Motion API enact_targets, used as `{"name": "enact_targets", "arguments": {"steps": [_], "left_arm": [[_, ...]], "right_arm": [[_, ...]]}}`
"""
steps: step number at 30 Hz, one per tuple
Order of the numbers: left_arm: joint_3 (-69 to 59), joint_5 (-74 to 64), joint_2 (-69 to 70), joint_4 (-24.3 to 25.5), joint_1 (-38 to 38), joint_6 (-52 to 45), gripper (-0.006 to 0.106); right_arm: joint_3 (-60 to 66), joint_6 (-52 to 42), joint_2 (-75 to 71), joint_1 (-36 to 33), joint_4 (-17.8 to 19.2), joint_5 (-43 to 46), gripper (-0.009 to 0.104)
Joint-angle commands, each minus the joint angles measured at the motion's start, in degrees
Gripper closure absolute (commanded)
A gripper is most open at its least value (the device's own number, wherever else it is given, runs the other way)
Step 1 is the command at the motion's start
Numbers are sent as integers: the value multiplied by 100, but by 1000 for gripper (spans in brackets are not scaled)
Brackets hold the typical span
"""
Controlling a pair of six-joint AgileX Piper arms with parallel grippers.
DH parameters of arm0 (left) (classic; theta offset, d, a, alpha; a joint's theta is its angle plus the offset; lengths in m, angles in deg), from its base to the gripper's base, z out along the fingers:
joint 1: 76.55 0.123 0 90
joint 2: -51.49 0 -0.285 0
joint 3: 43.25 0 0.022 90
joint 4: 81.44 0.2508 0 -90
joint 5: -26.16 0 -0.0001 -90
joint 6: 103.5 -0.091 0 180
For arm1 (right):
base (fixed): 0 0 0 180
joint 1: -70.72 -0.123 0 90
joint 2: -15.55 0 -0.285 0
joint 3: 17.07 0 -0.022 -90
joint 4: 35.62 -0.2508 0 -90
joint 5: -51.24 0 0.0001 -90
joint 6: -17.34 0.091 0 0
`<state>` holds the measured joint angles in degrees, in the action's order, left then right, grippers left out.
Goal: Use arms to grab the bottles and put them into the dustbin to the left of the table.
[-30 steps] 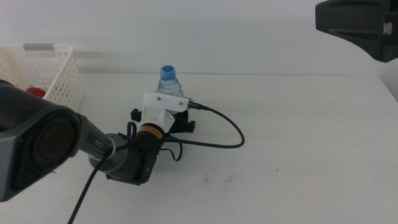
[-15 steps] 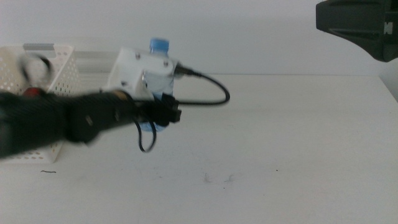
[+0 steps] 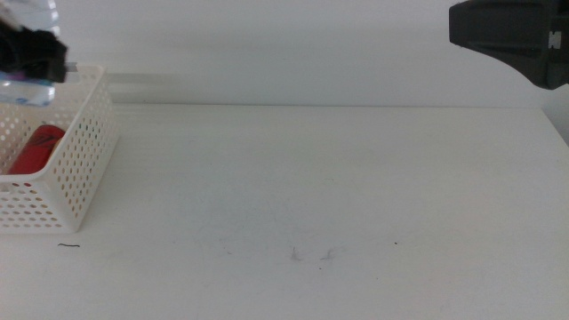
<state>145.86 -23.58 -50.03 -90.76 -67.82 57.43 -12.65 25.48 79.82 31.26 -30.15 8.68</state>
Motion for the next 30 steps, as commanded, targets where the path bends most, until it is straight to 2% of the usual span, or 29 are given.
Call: {"name": "enact_targets", "arguments": {"steps": [1, 7, 10, 12, 13, 15, 18, 23, 30], "left_arm": [[210, -13, -247, 31, 326, 101, 102], [220, 104, -922, -15, 718, -20, 102], [223, 237, -1209, -17, 718, 32, 94], [223, 244, -1351, -17, 718, 67, 81], [223, 244, -1420, -17, 718, 67, 70], [223, 244, -1512, -17, 718, 19, 48], [223, 181, -1544, 0, 718, -216, 8], [467, -330, -1434, -63, 695, -192, 7], [685, -879, -364, 30, 323, 586, 7]], "right_arm": [[22, -16, -20, 3, 23, 45, 5], [22, -16, -20, 3, 23, 45, 5], [22, -16, -20, 3, 23, 45, 5], [22, -16, -20, 3, 23, 45, 5], [22, -16, -20, 3, 23, 45, 5], [22, -16, -20, 3, 23, 45, 5], [22, -16, -20, 3, 23, 45, 5], [22, -16, -20, 3, 23, 45, 5], [22, -16, -20, 3, 23, 45, 5]]}}
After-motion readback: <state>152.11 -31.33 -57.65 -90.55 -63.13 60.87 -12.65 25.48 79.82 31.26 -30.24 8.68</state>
